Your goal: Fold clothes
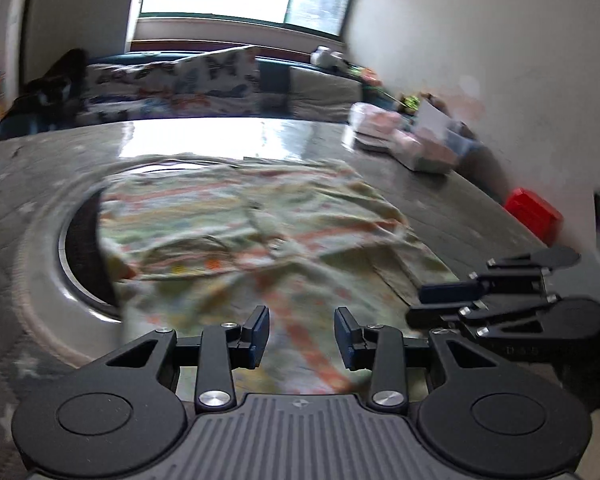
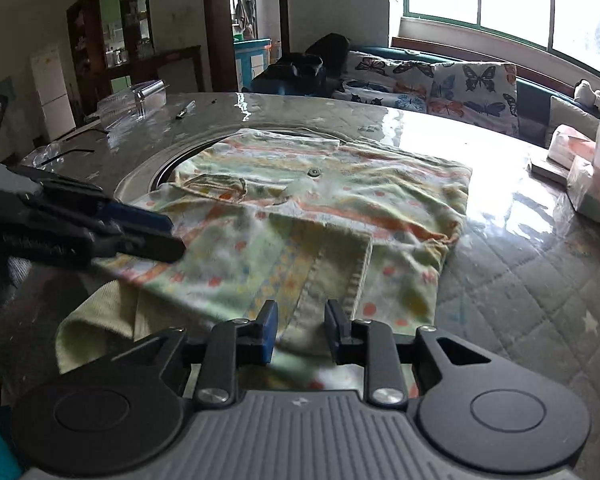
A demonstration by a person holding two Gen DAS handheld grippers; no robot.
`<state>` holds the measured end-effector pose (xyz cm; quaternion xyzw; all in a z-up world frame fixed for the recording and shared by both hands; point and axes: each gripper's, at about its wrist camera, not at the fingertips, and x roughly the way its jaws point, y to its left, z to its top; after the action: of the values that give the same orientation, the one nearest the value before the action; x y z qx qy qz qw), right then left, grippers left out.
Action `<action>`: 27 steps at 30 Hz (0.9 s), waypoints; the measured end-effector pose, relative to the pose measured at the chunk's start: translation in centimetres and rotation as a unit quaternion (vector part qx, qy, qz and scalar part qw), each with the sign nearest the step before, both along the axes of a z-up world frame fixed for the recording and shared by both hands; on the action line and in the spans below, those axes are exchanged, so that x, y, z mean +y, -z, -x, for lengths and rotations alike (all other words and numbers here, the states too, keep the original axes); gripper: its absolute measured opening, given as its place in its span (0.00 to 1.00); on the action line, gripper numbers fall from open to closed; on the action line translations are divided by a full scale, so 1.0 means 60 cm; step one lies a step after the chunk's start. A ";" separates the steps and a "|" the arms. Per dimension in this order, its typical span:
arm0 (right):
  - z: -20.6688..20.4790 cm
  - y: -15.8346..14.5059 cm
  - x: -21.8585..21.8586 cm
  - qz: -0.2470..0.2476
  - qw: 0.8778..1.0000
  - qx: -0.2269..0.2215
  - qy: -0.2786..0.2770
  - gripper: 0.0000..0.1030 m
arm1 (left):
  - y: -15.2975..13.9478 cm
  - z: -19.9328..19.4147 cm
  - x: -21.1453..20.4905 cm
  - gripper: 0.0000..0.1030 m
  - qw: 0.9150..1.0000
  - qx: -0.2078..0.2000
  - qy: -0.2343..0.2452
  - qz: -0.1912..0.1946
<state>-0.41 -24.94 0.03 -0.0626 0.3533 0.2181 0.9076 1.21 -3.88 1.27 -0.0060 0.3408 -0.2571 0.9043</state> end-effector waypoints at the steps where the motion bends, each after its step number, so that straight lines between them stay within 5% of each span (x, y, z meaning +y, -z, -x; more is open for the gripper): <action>1: 0.005 -0.001 -0.002 0.001 1.000 0.000 0.000 0.25 | 0.001 0.004 -0.003 0.38 1.000 0.000 0.002 -0.003; 10: 0.026 -0.015 -0.008 0.003 1.000 -0.013 -0.005 0.34 | -0.009 0.038 -0.008 0.40 1.000 -0.004 0.010 -0.017; 16: 0.048 -0.025 -0.017 0.022 0.999 -0.020 -0.010 0.41 | -0.026 0.072 0.011 0.47 0.999 0.031 0.002 -0.018; 27: 0.094 -0.025 -0.030 0.068 0.996 -0.037 -0.035 0.47 | -0.007 0.089 0.013 0.45 0.992 0.124 -0.005 0.011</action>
<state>-6.06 -26.72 1.54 -0.1439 0.3314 0.2226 0.9055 -4.13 -3.10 1.67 -0.0490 0.4472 -0.2539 0.8562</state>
